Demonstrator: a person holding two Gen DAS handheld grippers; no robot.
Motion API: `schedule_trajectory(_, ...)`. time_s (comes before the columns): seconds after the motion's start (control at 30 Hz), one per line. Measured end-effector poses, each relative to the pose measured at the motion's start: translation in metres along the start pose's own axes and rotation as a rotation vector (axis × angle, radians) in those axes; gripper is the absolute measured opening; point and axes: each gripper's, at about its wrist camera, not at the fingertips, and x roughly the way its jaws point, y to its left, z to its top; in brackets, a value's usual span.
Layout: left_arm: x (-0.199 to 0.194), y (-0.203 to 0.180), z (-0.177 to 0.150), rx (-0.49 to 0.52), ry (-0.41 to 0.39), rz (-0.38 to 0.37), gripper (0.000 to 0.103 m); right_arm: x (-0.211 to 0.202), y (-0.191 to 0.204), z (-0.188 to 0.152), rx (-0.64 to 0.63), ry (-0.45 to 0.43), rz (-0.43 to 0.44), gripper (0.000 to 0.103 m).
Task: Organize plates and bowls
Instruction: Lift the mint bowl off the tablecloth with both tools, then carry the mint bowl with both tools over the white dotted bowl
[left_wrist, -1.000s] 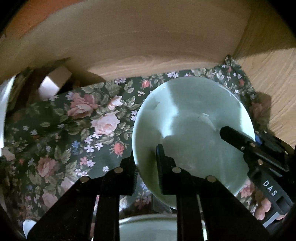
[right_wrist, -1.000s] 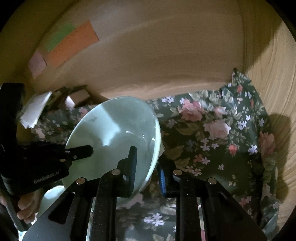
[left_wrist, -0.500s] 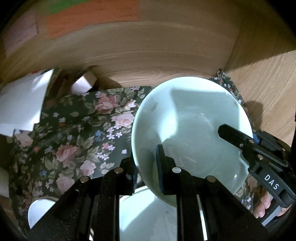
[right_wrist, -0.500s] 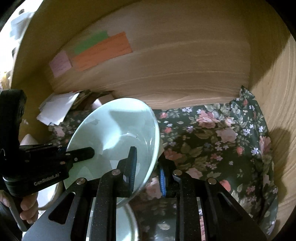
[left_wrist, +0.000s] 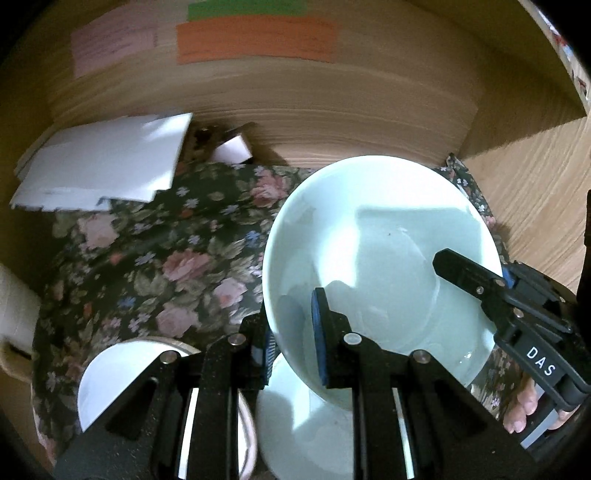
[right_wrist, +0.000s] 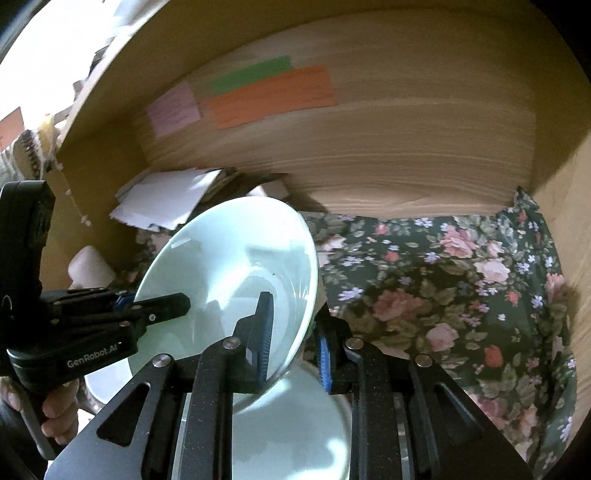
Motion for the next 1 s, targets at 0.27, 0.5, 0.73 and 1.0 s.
schedule_trajectory(0.27,-0.024,0.032,-0.022,-0.044,-0.024,0.03,0.018,0.006,0.034,-0.007,-0.038,0.009,0.051,0.019)
schedule_trajectory(0.5,-0.041,0.056,-0.042,-0.074,-0.045,0.06,0.018,0.014,0.063,-0.011,-0.065,0.025,0.09,0.019)
schedule_trajectory(0.73,-0.054,0.084,-0.057,-0.123,-0.05,0.071,0.018,0.024,0.088,-0.017,-0.089,0.045,0.122,0.019)
schedule_trajectory(1.0,-0.061,0.11,-0.076,-0.164,-0.049,0.09,0.018,0.041,0.112,-0.028,-0.111,0.092,0.169,0.019)
